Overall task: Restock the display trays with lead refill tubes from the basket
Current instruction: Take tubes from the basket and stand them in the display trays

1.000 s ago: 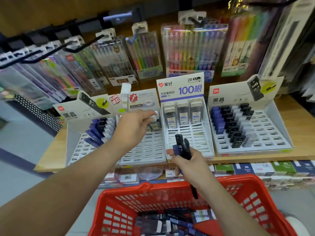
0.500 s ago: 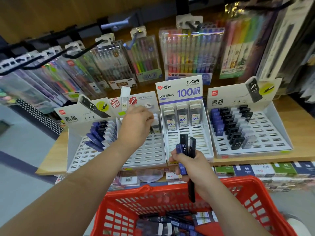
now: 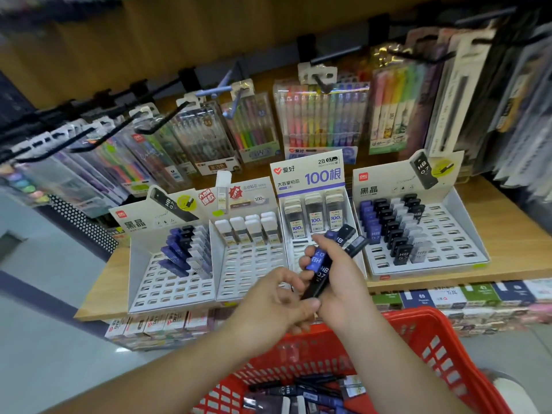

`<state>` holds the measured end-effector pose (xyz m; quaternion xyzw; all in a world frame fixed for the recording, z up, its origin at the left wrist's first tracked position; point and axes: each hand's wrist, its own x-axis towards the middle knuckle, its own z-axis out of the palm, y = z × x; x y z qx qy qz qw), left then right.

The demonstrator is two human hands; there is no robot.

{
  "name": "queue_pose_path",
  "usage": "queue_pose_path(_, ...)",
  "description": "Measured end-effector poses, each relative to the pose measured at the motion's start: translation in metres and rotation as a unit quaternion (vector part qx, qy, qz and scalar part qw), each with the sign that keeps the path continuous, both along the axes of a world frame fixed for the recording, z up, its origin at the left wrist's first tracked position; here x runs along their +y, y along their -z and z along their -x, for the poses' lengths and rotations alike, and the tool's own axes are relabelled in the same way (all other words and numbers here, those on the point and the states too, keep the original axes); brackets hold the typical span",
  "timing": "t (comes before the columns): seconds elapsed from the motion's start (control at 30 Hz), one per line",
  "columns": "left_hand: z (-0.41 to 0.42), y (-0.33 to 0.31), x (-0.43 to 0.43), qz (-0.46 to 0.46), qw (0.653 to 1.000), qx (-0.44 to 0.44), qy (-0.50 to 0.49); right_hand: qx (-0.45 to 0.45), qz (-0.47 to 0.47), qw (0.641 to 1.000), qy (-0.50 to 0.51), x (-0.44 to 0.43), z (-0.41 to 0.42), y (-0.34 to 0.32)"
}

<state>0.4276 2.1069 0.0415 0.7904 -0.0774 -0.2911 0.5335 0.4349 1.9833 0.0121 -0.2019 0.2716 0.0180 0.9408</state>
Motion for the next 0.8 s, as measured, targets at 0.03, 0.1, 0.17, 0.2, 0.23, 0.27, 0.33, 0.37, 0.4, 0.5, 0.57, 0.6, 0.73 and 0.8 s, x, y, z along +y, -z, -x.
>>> queue_pose_path(0.03, 0.002, 0.0, 0.001, 0.003, 1.0, 0.002, -0.01, -0.003, -0.001, 1.0, -0.001, 0.002, 0.001, -0.002)
queue_pose_path(0.1, 0.005, -0.002, 0.003, -0.008, 1.0, 0.01, -0.006, -0.009, -0.013, 1.0, 0.006, 0.002, 0.003, -0.007)
queue_pose_path(0.17, 0.005, -0.008, 0.009, -0.029, 1.0, 0.003, 0.01, -0.015, -0.029, 0.999, 0.022, -0.003, 0.005, -0.013)
queue_pose_path(0.2, 0.005, -0.013, 0.013, -0.036, 0.999, -0.01, 0.009, -0.014, -0.027, 0.999, 0.029, -0.007, 0.005, -0.015)
queue_pose_path(0.23, 0.003, -0.019, 0.017, -0.035, 0.999, -0.027, -0.001, -0.01, -0.011, 0.999, 0.034, -0.012, 0.005, -0.016)
queue_pose_path(0.27, 0.001, -0.025, 0.021, -0.023, 0.999, -0.04, -0.02, -0.004, 0.021, 0.999, 0.033, -0.018, 0.005, -0.017)
queue_pose_path(0.33, -0.006, -0.035, 0.028, 0.001, 0.995, -0.064, -0.071, 0.005, 0.132, 0.991, -0.005, -0.028, 0.006, -0.018)
queue_pose_path(0.37, -0.01, -0.039, 0.031, 0.004, 0.992, -0.083, -0.093, 0.006, 0.2, 0.979, -0.045, -0.032, 0.008, -0.019)
queue_pose_path(0.4, -0.014, -0.043, 0.032, 0.006, 0.989, -0.101, -0.105, 0.004, 0.263, 0.96, -0.091, -0.036, 0.01, -0.02)
queue_pose_path(0.5, -0.023, -0.047, 0.033, 0.037, 0.984, -0.127, -0.123, -0.03, 0.356, 0.907, -0.223, -0.036, 0.02, -0.026)
queue_pose_path(0.57, -0.025, -0.046, 0.031, 0.057, 0.981, -0.127, -0.135, -0.061, 0.34, 0.908, -0.238, -0.032, 0.024, -0.027)
queue_pose_path(0.6, -0.024, -0.044, 0.029, 0.06, 0.981, -0.124, -0.138, -0.071, 0.319, 0.92, -0.215, -0.03, 0.024, -0.026)
queue_pose_path(0.73, -0.016, -0.037, 0.017, 0.042, 0.987, -0.108, -0.114, -0.079, 0.207, 0.97, -0.097, -0.026, 0.021, -0.019)
queue_pose_path(0.8, -0.012, -0.033, 0.007, 0.001, 0.99, -0.117, -0.077, -0.074, 0.17, 0.981, -0.061, -0.027, 0.022, -0.016)
